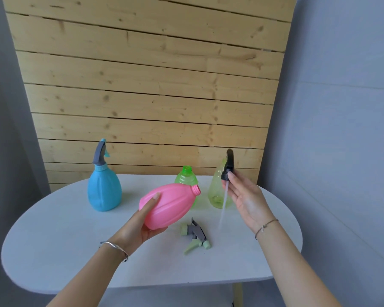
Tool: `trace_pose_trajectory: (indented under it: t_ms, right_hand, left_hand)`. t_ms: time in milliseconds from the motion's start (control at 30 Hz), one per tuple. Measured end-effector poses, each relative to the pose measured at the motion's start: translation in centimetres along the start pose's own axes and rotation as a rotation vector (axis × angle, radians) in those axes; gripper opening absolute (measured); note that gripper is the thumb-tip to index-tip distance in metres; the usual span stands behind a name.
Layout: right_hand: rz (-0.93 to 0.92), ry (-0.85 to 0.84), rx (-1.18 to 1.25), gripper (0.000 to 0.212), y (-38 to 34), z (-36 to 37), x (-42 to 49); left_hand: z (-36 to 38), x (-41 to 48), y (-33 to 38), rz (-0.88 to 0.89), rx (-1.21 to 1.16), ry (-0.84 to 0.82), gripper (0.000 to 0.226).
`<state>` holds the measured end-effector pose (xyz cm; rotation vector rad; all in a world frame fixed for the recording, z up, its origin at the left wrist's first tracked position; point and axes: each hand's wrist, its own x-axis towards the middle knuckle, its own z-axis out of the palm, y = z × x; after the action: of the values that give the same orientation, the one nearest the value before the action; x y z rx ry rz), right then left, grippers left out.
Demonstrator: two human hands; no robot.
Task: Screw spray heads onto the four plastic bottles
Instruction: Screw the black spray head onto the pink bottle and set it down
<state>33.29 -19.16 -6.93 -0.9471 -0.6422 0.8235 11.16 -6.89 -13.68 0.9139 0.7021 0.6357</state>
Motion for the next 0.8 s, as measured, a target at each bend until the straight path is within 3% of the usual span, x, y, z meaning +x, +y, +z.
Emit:
trace_pose_trajectory:
  t_ms: [400, 800]
  right_hand:
    - [-0.051, 0.080, 0.378, 0.011, 0.0, 1.7, 1.1]
    - [-0.135, 0.099, 0.257, 0.015, 1.2, 1.9, 0.9]
  left_hand:
    - [-0.9, 0.0, 0.1, -0.016, -0.034, 0.046, 0.059]
    - [-0.6, -0.2, 0.3, -0.016, -0.058, 0.045, 0.056]
